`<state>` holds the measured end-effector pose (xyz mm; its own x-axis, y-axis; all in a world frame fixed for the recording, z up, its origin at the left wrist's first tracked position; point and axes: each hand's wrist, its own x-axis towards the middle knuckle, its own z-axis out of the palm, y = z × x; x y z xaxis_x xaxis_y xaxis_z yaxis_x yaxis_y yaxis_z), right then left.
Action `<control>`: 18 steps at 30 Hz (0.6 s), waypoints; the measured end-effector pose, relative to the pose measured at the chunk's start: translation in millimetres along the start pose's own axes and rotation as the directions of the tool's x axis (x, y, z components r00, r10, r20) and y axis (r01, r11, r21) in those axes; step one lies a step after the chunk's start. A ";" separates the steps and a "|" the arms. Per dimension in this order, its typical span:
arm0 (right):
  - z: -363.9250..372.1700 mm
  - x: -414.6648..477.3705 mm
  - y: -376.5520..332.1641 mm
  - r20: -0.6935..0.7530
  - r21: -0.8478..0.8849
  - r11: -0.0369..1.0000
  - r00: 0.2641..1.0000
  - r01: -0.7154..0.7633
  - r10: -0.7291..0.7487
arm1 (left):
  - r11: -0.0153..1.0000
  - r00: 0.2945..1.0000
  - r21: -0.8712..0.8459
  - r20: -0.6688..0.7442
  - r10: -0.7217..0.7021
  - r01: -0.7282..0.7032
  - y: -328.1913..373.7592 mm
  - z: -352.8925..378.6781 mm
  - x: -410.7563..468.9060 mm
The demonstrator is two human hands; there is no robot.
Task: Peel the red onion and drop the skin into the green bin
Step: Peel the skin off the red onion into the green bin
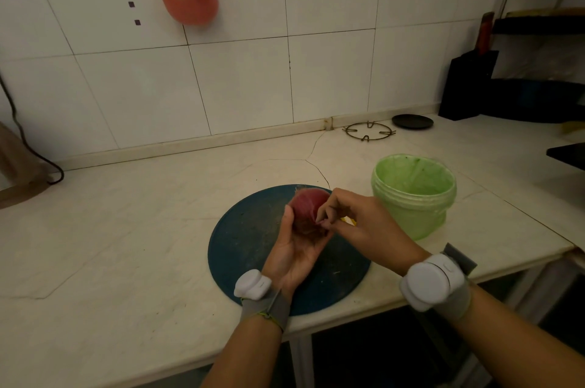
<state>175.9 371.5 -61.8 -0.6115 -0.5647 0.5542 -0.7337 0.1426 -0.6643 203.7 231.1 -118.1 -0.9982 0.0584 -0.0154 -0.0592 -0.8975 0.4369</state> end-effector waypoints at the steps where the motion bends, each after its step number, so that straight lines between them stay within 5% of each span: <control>1: -0.3 0.2 -0.7 0.007 0.008 1.000 1.000 -0.003 0.003 | 1.000 1.000 -0.001 0.002 -0.005 0.005 0.1 -0.1 -0.5; 11: 17.4 -16.3 4.8 0.128 0.022 1.000 0.992 -0.001 -0.002 | 0.999 0.997 0.034 -0.071 -0.013 0.015 2.9 -4.9 1.8; 14: 4.6 -9.2 2.7 0.012 0.020 0.999 1.000 -0.025 0.025 | 1.000 0.998 -0.023 -0.065 -0.002 0.000 2.3 -2.7 1.0; 18: -37.9 5.2 -3.2 -0.318 -0.119 0.990 0.948 -0.074 0.032 | 0.996 0.997 -0.078 -0.072 -0.042 0.036 2.5 -1.2 1.8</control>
<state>163.8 398.9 -37.8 -0.6972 -0.2724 0.6631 -0.7168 0.2798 -0.6387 201.7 228.4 -118.1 -0.9931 0.0640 -0.0982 -0.0957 -0.9262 0.3648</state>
